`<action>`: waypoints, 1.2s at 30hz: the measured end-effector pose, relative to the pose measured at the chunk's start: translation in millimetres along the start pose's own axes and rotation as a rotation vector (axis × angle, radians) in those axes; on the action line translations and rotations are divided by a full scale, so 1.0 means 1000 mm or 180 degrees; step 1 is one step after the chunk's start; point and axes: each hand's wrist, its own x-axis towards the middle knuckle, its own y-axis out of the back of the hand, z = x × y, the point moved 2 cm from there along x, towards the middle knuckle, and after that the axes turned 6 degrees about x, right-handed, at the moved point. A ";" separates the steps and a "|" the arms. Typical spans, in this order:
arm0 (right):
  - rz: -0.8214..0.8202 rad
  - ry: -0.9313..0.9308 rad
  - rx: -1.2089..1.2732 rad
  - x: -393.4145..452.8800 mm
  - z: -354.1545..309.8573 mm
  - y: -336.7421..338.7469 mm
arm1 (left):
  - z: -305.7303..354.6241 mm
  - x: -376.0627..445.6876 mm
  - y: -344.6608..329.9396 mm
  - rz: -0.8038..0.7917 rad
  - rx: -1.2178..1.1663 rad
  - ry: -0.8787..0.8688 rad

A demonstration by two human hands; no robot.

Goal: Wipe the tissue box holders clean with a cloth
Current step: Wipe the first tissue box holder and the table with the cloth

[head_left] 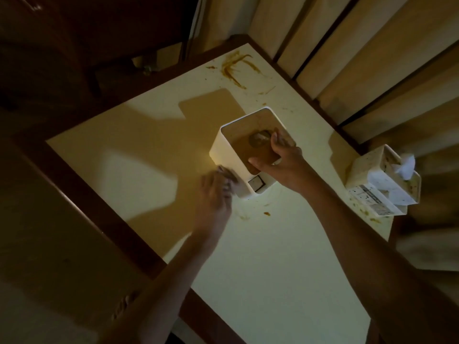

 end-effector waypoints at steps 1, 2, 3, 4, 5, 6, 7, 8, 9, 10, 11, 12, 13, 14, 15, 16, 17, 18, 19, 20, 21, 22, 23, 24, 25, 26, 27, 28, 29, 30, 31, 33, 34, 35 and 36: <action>0.0000 0.0004 -0.0008 0.000 0.000 0.000 | 0.006 -0.016 -0.003 -0.0129 0.0087 -0.0191; 0.0001 0.0006 -0.0011 0.000 0.001 0.000 | 0.011 -0.028 -0.005 -0.0193 0.0147 -0.0428; 0.0002 0.0009 -0.0013 0.000 0.001 0.000 | 0.013 -0.032 -0.002 -0.0281 0.0176 -0.0573; 0.0004 0.0022 -0.0024 0.001 0.002 -0.001 | 0.008 -0.025 -0.002 -0.0279 0.0159 -0.0596; 0.0012 0.0050 -0.0045 0.002 0.003 -0.001 | 0.005 -0.012 0.002 -0.0278 0.0189 -0.0457; 0.0017 0.0086 -0.0063 0.003 0.004 -0.002 | -0.003 0.006 0.006 -0.0277 0.0153 -0.0238; 0.0013 0.0112 -0.0072 0.004 0.005 -0.002 | -0.008 0.025 0.013 -0.0244 0.0128 -0.0094; 0.0007 0.0123 -0.0070 0.005 0.007 -0.003 | -0.014 0.044 0.021 -0.0037 0.0034 -0.0008; 0.0000 0.0126 -0.0062 0.006 0.008 -0.003 | -0.021 0.061 0.031 0.0141 -0.0154 0.0229; -0.0012 0.0119 -0.0050 0.007 0.009 -0.003 | -0.022 0.074 0.042 0.0284 -0.0315 0.0444; -0.0021 0.0112 -0.0040 0.008 0.010 -0.004 | -0.019 0.082 0.050 0.0378 -0.0433 0.0581; -0.0020 0.0115 -0.0038 0.008 0.011 -0.004 | -0.014 0.089 0.055 0.0453 -0.0568 0.0545; -0.0017 0.0126 -0.0043 0.009 0.011 -0.004 | -0.007 0.092 0.060 0.0471 -0.0625 0.0402; -0.0011 0.0139 -0.0042 0.009 0.011 -0.004 | -0.002 0.092 0.060 0.0449 -0.0715 0.0249; -0.0006 0.0146 -0.0034 0.009 0.011 -0.005 | 0.003 0.090 0.060 0.0392 -0.0801 0.0112; -0.0002 0.0147 -0.0008 0.010 0.011 -0.005 | 0.006 0.086 0.060 0.0337 -0.0883 0.0029; 0.0003 0.0150 0.0020 0.010 0.011 -0.005 | 0.010 0.077 0.058 0.0257 -0.0935 -0.0068; 0.0006 0.0150 0.0026 0.010 0.011 -0.005 | 0.015 0.065 0.056 0.0130 -0.1055 -0.0114; -0.0004 0.0147 -0.0004 0.010 0.011 -0.004 | 0.020 0.052 0.055 -0.0074 -0.1136 -0.0201; -0.0026 0.0137 -0.0050 0.009 0.011 -0.004 | 0.025 0.041 0.055 -0.0330 -0.1158 -0.0274; -0.0043 0.0129 -0.0091 0.009 0.010 -0.003 | 0.028 0.033 0.058 -0.0560 -0.1093 -0.0310; -0.0060 0.0121 -0.0130 0.009 0.010 -0.003 | 0.026 0.032 0.062 -0.0671 -0.1078 -0.0289; -0.0074 0.0108 -0.0160 0.009 0.009 -0.004 | 0.021 0.035 0.069 -0.0633 -0.1162 -0.0180; -0.0077 0.0073 -0.0149 0.009 0.008 -0.005 | 0.012 0.045 0.075 -0.0506 -0.1316 0.0048; -0.0062 0.0027 -0.0108 0.009 0.006 -0.006 | 0.005 0.058 0.082 -0.0381 -0.1411 0.0284; -0.0003 -0.0018 -0.0063 0.008 0.004 -0.007 | -0.002 0.074 0.088 -0.0300 -0.1438 0.0482; 0.0110 -0.0063 -0.0030 0.005 0.001 -0.008 | -0.007 0.090 0.092 -0.0331 -0.1407 0.0605; 0.0274 -0.0108 -0.0007 0.001 -0.002 -0.009 | -0.009 0.106 0.095 -0.0446 -0.1377 0.0709; 0.0454 -0.0152 0.0021 -0.003 -0.005 -0.011 | -0.009 0.120 0.096 -0.0642 -0.1295 0.0764; 0.0594 -0.0219 0.0059 -0.006 -0.009 -0.014 | -0.007 0.133 0.095 -0.0839 -0.1193 0.0758; 0.0676 -0.0330 0.0114 -0.008 -0.012 -0.018 | -0.003 0.143 0.094 -0.1051 -0.1104 0.0751; 0.0710 -0.0555 0.0326 -0.008 -0.019 -0.026 | 0.005 0.152 0.091 -0.1508 -0.1042 0.0754; 0.0679 -0.0623 0.0443 -0.007 -0.022 -0.028 | 0.009 0.153 0.090 -0.1741 -0.0996 0.0739; 0.0631 -0.0660 0.0520 -0.007 -0.024 -0.030 | 0.013 0.153 0.090 -0.1913 -0.0892 0.0649; 0.0596 -0.0671 0.0544 -0.007 -0.024 -0.029 | 0.013 0.152 0.090 -0.2044 -0.0752 0.0563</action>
